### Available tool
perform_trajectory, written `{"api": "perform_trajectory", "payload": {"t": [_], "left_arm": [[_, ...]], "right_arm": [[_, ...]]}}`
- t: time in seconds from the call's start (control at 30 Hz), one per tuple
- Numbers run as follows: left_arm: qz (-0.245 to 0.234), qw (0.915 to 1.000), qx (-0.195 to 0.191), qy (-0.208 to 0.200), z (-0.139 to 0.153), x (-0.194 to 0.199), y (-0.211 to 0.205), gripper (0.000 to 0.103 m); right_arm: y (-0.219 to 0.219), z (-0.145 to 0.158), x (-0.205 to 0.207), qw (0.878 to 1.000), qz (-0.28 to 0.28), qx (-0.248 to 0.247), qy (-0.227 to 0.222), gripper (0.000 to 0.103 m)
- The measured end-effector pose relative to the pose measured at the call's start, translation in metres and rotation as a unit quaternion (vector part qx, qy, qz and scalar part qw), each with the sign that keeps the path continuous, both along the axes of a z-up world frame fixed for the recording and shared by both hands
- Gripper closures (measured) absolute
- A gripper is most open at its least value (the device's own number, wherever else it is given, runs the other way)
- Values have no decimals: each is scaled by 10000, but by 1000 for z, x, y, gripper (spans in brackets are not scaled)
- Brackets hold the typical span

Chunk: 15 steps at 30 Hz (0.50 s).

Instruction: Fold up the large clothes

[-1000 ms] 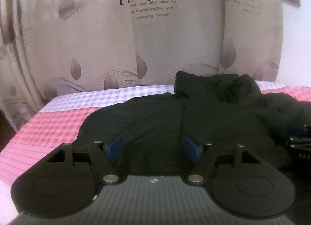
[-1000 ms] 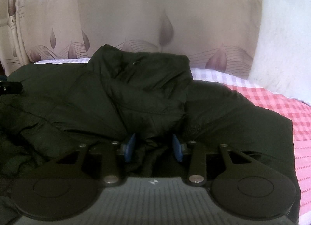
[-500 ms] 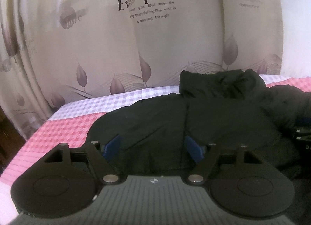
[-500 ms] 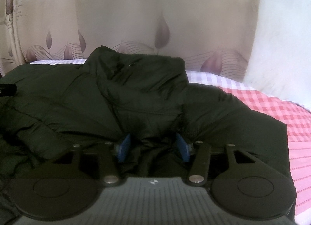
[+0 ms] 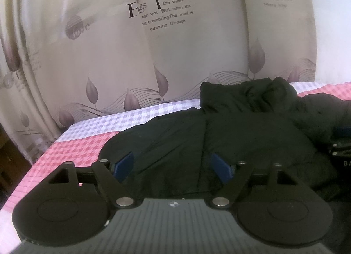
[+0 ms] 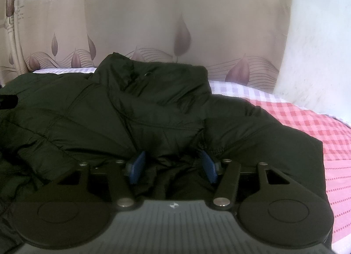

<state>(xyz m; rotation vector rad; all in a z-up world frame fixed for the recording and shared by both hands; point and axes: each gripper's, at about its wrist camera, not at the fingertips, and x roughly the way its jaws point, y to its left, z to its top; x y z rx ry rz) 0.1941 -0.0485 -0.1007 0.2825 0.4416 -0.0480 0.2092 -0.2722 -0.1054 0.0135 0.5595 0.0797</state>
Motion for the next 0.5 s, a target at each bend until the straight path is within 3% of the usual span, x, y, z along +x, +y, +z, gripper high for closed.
{"api": "perform_trajectory", "payload": {"t": [0.3, 0.37, 0.5], "left_arm": [[6, 10000, 53, 27, -3, 1, -2, 22], [13, 10000, 60, 33, -4, 1, 1, 17], [43, 9989, -424, 178, 1, 11, 22, 5]], "right_arm": [[0, 0, 0, 10000, -6, -2, -11, 47], [0, 0, 0, 10000, -7, -4, -14, 46], [0, 0, -1, 10000, -4, 26, -18, 46]]}}
